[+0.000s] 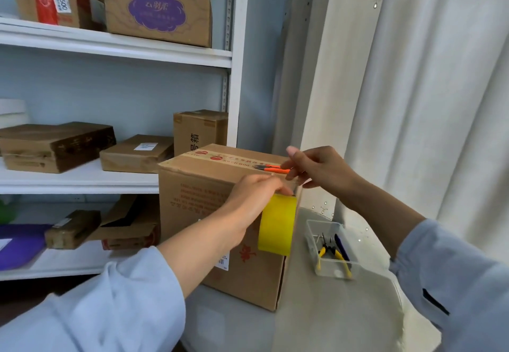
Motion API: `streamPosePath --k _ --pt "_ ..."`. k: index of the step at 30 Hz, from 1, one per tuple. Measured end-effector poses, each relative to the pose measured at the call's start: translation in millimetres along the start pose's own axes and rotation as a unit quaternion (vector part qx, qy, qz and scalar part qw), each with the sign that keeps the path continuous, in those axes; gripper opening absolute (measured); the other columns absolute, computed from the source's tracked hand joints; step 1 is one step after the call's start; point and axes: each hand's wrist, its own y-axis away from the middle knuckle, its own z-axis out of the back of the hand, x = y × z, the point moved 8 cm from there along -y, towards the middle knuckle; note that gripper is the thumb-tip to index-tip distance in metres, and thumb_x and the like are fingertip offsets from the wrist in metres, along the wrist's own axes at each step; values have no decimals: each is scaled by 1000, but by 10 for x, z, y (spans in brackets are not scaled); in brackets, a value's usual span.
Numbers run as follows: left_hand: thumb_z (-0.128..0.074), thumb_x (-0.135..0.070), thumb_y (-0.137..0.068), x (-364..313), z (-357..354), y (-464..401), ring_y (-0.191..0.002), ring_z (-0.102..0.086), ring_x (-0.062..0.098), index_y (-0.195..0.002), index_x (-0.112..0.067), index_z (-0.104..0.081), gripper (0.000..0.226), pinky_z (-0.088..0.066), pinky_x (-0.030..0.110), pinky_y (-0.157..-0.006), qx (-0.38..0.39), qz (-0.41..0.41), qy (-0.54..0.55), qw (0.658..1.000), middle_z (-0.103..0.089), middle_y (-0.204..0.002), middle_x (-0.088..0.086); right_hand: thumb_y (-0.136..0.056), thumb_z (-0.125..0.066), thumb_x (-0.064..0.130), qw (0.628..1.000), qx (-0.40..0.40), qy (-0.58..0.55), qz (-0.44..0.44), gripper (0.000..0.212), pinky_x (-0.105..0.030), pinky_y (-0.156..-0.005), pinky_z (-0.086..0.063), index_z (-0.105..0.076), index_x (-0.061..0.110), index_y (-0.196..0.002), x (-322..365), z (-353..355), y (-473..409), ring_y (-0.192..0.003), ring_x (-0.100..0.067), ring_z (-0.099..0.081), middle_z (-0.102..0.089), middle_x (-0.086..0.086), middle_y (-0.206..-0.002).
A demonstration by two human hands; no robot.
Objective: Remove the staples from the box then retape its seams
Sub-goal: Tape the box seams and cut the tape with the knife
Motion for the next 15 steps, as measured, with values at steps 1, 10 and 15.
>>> streamPosePath --k 1,10,15 --pt "-65 -35 -75 -3 7 28 -104 -54 19 -85 -23 -73 18 -40 31 -81 -4 0 -14 1000 -63 -109 0 -92 -54 43 1000 30 2 2 37 -26 -68 -53 -74 11 -92 33 -30 52 -71 -11 -63 -72 -8 -84" --pt "-62 -10 -86 65 41 65 -100 -61 20 -91 -18 -71 13 -49 33 -83 18 15 -33 999 -68 -102 7 -76 -77 20 993 80 65 63 14 -26 -72 -54 -77 10 -86 182 -195 142 -75 -9 -63 -72 -2 -77" --pt "-67 -8 -86 86 -9 64 -98 -65 20 -99 -23 -61 21 -53 38 -90 64 35 10 997 -68 -101 3 -77 -77 33 972 -21 210 103 17 -33 -68 -54 -78 18 -84 342 -149 151 -74 -8 -61 -68 8 -76"
